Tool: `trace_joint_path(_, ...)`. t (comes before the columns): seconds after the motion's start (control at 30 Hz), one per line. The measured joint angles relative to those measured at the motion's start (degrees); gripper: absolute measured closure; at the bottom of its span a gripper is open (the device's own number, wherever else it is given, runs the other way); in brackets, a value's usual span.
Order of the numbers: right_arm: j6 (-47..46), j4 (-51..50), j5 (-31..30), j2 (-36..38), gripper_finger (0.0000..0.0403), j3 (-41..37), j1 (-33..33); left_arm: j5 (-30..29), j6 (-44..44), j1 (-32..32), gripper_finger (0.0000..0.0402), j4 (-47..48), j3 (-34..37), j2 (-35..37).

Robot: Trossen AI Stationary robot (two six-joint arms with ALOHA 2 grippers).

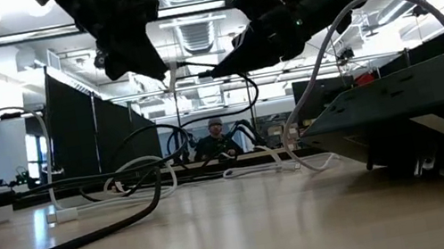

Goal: Insert USB
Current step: Insert the black charger cable into the top white outlet extension

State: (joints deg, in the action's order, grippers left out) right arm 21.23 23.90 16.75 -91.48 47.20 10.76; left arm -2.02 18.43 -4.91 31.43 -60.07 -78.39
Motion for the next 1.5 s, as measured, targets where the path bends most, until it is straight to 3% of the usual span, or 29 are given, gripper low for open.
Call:
trace_joint_path(0.1,-0.8,0.0,0.0,0.0,0.0403,0.0,0.0,0.1,-0.7,0.2,0.039,-0.3,0.0,0.0)
trace_joint_path(0.33,-0.5,-0.8,-0.6,0.0,0.0392,0.0,0.2,0.2,-1.4,0.2,0.04,-0.6,0.0,0.0)
trace_joint_path(0.43,0.4,-0.9,-1.1,0.0,0.0358,0.4,0.2,0.1,-1.4,0.2,0.0401,-0.5,0.0,0.0)
trace_joint_path(0.7,1.2,-0.9,-1.3,0.1,0.0222,2.9,0.0,0.0,-1.2,1.2,0.0401,1.9,0.0,0.0)
trace_joint_path(0.83,-1.2,-0.7,2.2,-1.1,0.0193,5.4,-0.2,0.0,-1.2,2.0,0.0401,2.0,0.0,0.0)
trace_joint_path(1.17,-6.9,-0.1,3.3,-8.6,0.0237,11.0,-2.7,-0.4,-1.0,3.0,0.0402,1.6,0.0,0.1)
trace_joint_path(1.5,-12.8,8.5,2.2,-10.8,0.0344,11.3,-4.3,-1.3,-0.4,3.9,0.0402,2.2,0.0,3.5)
